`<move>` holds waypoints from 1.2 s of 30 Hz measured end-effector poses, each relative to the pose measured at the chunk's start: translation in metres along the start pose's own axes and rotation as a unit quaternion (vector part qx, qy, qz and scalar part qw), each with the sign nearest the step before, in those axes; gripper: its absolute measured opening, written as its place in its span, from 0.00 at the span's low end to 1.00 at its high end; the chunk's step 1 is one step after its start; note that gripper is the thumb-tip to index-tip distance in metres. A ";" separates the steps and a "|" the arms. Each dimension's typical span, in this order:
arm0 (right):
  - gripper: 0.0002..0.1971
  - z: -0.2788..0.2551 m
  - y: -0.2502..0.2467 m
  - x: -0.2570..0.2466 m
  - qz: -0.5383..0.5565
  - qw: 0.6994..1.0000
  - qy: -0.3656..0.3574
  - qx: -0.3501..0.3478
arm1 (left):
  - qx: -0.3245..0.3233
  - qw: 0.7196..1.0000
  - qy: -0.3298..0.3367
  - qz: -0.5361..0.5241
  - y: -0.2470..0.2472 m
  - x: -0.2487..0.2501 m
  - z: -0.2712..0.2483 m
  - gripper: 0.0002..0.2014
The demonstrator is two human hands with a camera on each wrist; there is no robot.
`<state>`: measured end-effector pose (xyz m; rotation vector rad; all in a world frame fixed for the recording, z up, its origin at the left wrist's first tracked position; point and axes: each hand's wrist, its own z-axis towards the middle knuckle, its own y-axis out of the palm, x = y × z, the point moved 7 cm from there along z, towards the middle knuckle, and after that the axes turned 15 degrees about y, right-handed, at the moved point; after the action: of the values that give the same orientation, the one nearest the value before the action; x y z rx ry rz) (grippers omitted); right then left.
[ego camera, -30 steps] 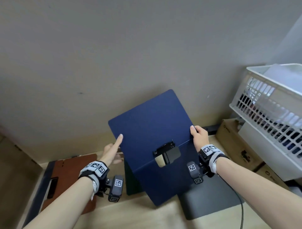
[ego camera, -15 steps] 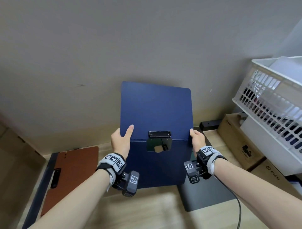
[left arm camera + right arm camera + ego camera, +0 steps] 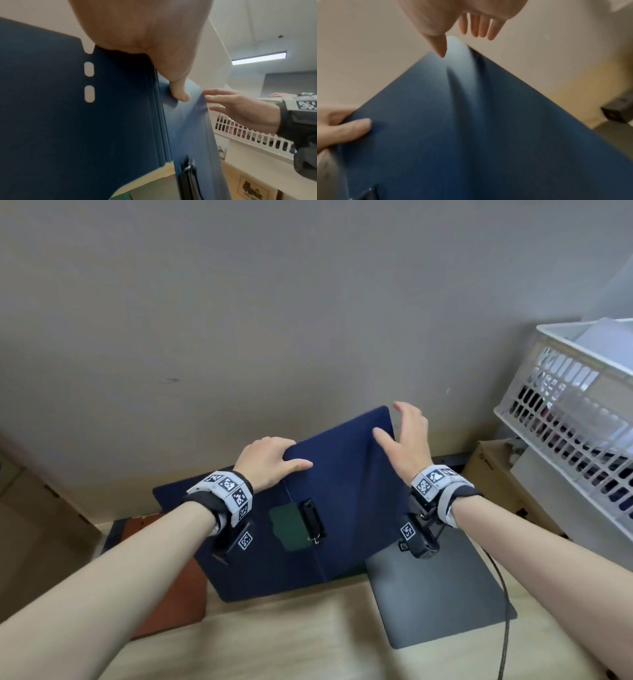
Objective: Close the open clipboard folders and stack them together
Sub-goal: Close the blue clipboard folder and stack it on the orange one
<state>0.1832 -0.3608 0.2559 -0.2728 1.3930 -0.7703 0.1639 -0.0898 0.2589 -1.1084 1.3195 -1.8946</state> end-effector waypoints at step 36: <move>0.16 -0.047 0.258 0.239 -0.296 0.897 0.119 -0.305 | -0.154 0.928 -0.305 -0.148 0.271 -0.158 -0.152 0.24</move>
<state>0.2195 -0.3095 -0.0934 -1.1702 1.7913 -0.8537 0.1086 0.0147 -0.0691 -1.9567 1.1415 -1.3579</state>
